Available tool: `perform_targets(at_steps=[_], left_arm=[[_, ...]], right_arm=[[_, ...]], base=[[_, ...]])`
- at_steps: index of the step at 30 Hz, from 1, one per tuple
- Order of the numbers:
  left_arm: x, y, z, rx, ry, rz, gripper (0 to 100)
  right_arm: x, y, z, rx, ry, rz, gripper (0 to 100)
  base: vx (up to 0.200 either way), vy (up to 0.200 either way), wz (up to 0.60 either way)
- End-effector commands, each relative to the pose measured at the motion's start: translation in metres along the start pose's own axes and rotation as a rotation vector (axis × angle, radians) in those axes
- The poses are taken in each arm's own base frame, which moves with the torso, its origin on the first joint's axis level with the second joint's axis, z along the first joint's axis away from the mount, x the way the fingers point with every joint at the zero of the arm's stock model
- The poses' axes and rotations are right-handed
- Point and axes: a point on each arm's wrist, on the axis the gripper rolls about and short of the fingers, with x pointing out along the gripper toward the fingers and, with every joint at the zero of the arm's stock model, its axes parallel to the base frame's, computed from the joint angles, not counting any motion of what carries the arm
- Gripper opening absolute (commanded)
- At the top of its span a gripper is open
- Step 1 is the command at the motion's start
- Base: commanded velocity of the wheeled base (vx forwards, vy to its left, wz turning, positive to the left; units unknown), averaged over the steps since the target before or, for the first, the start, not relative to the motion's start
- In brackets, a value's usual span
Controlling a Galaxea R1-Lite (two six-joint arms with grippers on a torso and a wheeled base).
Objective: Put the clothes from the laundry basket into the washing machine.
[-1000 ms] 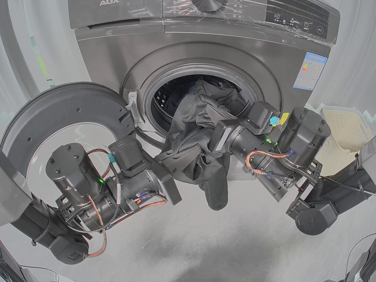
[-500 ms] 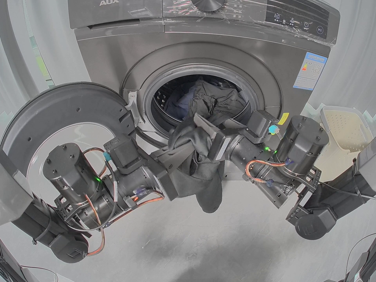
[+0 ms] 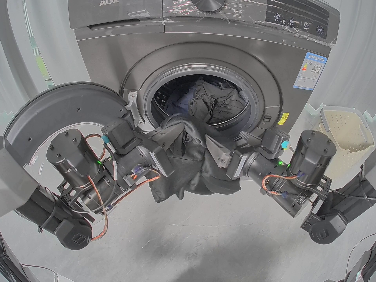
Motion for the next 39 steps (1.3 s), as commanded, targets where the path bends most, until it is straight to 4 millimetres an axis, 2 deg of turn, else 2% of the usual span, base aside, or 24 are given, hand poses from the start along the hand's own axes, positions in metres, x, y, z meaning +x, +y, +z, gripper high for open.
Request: perform_targets(at_steps=[1, 11, 21, 25, 39], left_arm=[[0.003, 0.005, -0.001, 0.004, -0.007, 0.022, 0], [0.002, 0.005, -0.003, 0.005, 0.002, 0.018, 0], [0.0, 0.004, 0.002, 0.01, -0.009, 0.006, 0], [0.0, 0.003, 0.007, 0.013, -0.023, 0.005, 0], [-0.001, -0.002, 0.012, 0.011, -0.04, -0.012, 0]], right_arm=[[-0.008, -0.009, -0.009, -0.014, 0.047, -0.023, 100], [-0.02, -0.014, -0.029, -0.053, 0.14, -0.019, 100], [-0.013, -0.022, -0.042, -0.063, 0.176, -0.045, 100], [-0.008, -0.023, -0.054, -0.069, 0.206, -0.052, 100], [0.021, -0.03, -0.07, -0.081, 0.2, -0.074, 100]], base=[[0.0, 0.0, 0.0], [0.0, 0.0, 0.0], [0.0, 0.0, 0.0], [0.0, 0.0, 0.0], [0.0, 0.0, 0.0]])
